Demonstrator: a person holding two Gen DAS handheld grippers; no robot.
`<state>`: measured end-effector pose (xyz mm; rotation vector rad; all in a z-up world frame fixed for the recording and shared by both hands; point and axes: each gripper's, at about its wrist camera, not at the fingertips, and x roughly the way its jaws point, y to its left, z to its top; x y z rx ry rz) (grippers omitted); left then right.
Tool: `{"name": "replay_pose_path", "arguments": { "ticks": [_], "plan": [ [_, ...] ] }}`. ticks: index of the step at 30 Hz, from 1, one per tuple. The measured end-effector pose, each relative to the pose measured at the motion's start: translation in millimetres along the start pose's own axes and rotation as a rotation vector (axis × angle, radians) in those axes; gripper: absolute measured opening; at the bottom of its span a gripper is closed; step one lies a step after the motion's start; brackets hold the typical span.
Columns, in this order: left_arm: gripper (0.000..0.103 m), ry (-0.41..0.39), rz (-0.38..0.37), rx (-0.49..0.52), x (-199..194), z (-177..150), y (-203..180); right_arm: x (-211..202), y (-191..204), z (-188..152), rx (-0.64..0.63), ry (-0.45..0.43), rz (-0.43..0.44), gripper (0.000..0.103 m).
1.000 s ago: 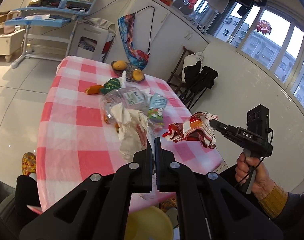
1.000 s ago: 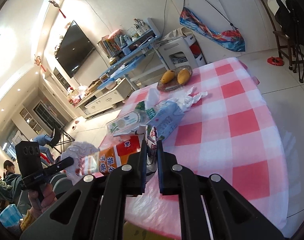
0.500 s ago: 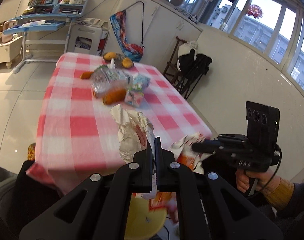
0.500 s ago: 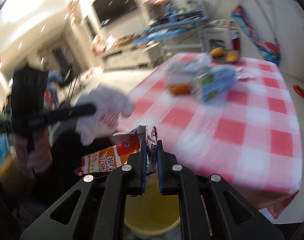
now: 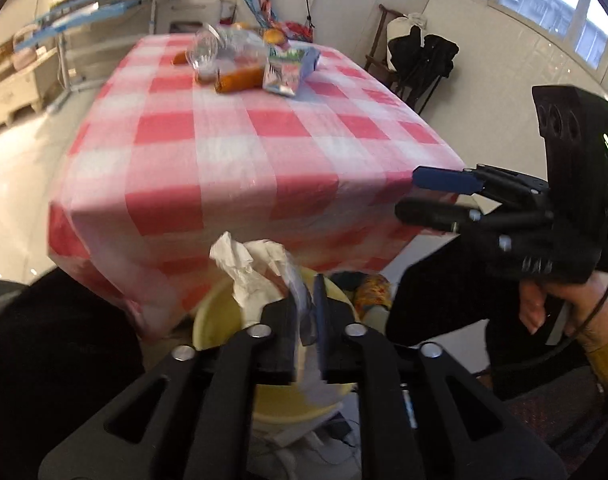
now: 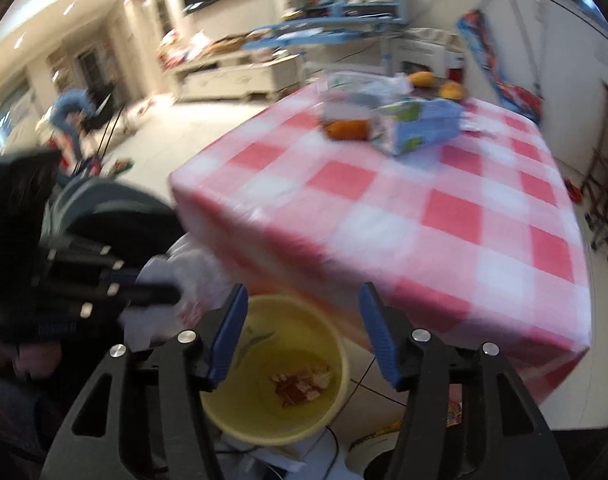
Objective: Collect trash
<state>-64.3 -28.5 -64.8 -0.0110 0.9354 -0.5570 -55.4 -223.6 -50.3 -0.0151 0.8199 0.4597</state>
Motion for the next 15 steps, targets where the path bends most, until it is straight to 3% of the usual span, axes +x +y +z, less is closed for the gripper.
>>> {"name": "replay_pose_path", "arguments": {
  "ticks": [1,4,9,15],
  "plan": [
    [0.03,-0.021,0.013,0.007,-2,3,0,-1,-4,1,0.029,-0.015,-0.007,0.062],
    [0.055,-0.119,0.1,0.028,-14,3,-2,-4,-14,6,0.097,-0.059,-0.037,0.067],
    [0.062,-0.182,0.164,-0.01,-25,4,8,-2,-22,10,0.143,-0.099,-0.103,0.069],
    [0.071,-0.225,0.185,-0.059,-33,9,19,5,-15,10,0.092,-0.086,-0.148,0.075]
  ]
}}
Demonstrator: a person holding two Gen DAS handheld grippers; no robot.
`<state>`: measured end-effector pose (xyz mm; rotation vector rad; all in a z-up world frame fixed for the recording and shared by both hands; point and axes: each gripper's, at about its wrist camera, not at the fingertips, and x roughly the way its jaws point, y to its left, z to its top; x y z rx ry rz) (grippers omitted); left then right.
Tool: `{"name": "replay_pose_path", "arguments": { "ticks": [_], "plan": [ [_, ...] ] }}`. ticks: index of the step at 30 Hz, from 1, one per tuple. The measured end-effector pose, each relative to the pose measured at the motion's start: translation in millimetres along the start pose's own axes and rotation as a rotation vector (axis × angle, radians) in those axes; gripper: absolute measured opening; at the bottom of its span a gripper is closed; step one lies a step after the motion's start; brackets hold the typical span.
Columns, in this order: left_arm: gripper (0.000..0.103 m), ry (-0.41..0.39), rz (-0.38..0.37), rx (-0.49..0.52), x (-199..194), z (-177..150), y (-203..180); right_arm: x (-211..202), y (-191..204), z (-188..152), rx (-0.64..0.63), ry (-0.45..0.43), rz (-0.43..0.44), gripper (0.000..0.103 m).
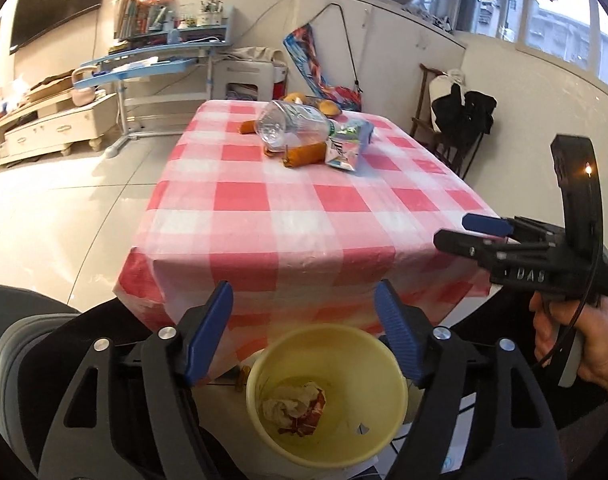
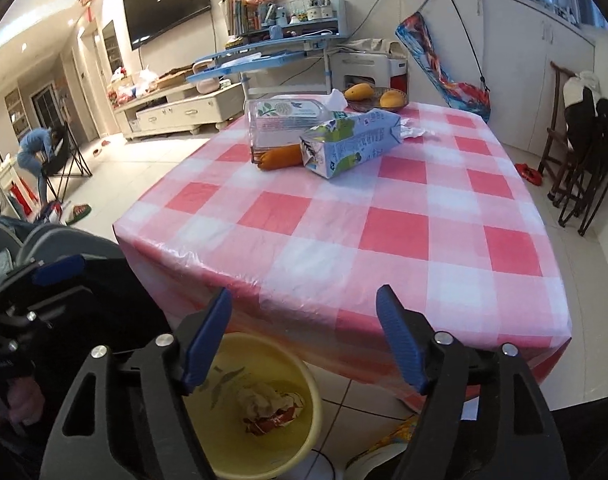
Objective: Collect trash
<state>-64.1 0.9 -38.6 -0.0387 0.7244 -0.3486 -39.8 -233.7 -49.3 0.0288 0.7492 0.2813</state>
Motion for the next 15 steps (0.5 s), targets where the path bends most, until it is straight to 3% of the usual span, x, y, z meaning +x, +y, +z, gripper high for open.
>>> {"name": "replay_pose_path", "arguments": {
  "ticks": [15],
  "plan": [
    [0.081,-0.017,0.054,-0.026,1.8,-1.6,3.4,1.8,2.1,-4.9,-0.027,0.018,-0.017,0.077]
  ]
}}
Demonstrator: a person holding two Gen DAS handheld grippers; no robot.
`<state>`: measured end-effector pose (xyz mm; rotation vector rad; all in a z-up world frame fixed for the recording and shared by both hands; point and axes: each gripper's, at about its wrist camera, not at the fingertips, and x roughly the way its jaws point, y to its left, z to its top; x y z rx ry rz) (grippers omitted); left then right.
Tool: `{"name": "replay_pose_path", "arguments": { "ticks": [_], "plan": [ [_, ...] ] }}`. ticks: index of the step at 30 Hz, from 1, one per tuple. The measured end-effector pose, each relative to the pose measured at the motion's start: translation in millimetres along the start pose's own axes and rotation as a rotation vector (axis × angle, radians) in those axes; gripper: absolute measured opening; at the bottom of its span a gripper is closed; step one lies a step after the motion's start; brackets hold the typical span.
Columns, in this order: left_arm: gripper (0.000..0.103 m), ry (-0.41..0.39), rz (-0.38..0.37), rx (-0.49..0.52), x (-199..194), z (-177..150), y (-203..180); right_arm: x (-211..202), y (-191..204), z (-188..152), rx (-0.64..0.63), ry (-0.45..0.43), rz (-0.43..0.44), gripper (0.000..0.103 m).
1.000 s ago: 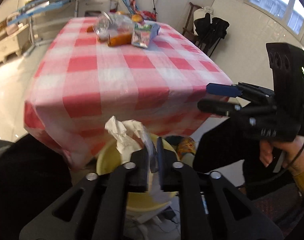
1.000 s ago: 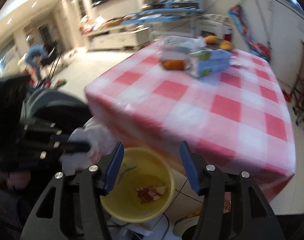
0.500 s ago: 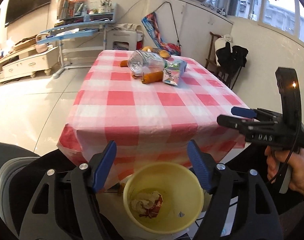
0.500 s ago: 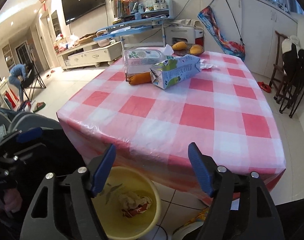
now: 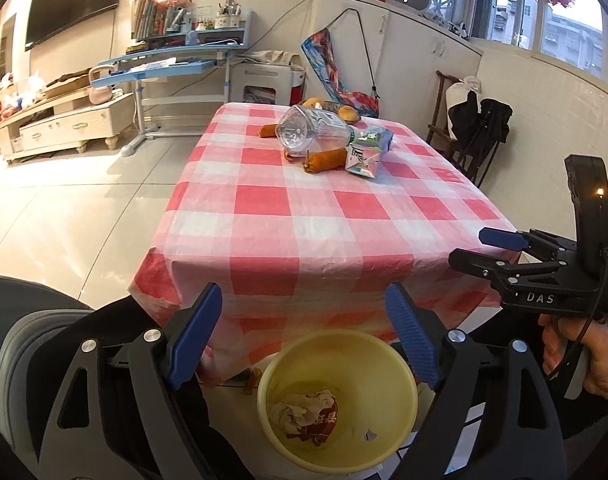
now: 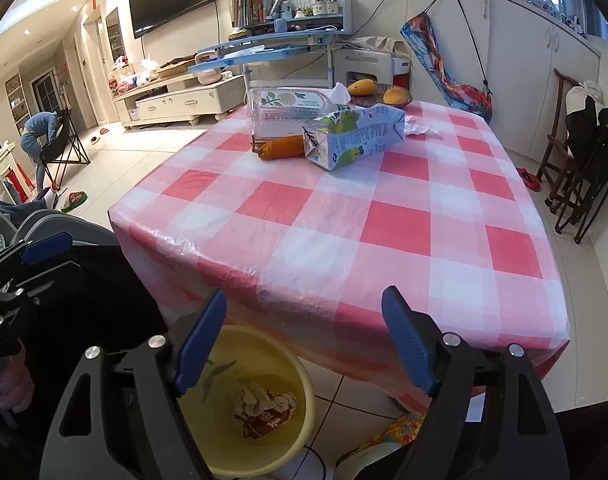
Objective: Collect trash
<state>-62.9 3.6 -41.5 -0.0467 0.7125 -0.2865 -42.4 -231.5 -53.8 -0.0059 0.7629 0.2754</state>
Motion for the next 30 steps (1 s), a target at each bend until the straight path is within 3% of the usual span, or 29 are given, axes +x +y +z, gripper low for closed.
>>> {"name": "replay_pose_path", "arguments": {
  "ticks": [30],
  "plan": [
    [0.085,-0.017,0.033,-0.054,1.5,1.5,10.3,4.4,5.1,-1.8,-0.024,0.017,-0.007,0.079]
  ]
}}
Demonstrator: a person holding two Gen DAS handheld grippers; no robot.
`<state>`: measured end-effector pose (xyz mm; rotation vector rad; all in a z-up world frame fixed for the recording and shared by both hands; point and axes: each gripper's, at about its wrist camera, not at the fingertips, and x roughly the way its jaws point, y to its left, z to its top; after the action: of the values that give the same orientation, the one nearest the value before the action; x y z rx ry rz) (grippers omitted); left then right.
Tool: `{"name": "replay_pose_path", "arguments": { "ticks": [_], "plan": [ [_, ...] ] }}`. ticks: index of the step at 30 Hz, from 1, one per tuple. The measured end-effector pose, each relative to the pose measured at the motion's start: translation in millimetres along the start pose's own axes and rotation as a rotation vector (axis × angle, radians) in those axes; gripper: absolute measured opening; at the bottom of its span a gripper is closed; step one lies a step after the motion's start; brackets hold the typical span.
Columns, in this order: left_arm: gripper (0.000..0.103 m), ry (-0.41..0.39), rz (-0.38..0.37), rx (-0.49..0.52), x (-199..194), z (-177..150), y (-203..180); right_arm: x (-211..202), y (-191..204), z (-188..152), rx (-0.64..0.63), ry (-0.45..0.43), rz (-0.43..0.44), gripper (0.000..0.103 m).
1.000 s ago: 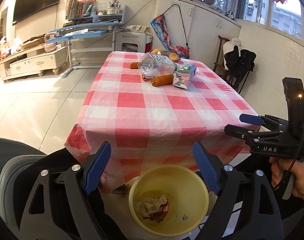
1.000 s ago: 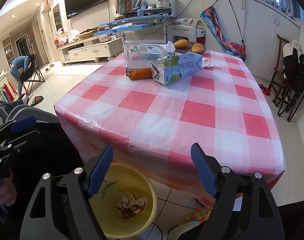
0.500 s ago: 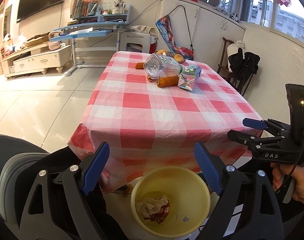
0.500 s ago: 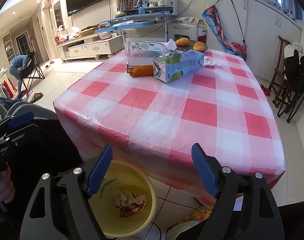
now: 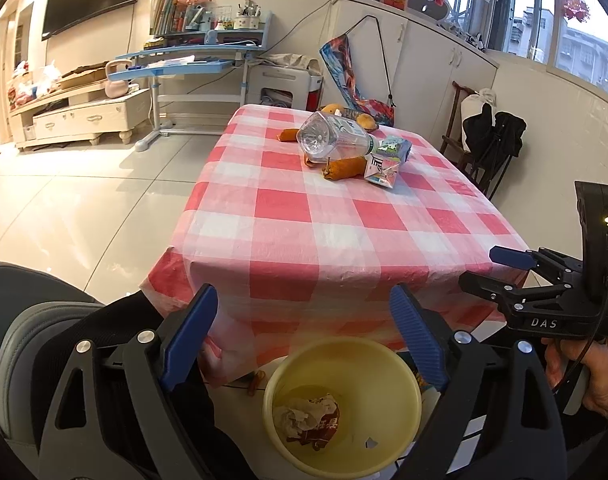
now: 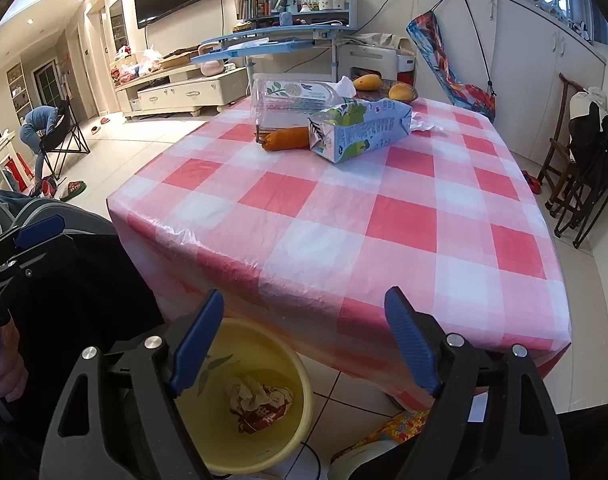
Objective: Collect trash
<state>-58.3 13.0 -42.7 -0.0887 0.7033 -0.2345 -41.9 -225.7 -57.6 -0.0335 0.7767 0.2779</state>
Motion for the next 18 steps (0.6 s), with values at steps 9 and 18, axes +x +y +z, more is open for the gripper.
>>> {"name": "replay_pose_path", "arguments": {
  "ticks": [9,18],
  "plan": [
    [0.085,0.0,0.004,-0.001,-0.1,0.2,0.4,-0.1,0.3,-0.1,0.0,0.0,0.0,0.079],
    [0.085,-0.012,0.021,-0.005,-0.9,0.3,1.5,-2.5,-0.9,2.1,0.019,-0.009,0.015,0.079]
  ]
}}
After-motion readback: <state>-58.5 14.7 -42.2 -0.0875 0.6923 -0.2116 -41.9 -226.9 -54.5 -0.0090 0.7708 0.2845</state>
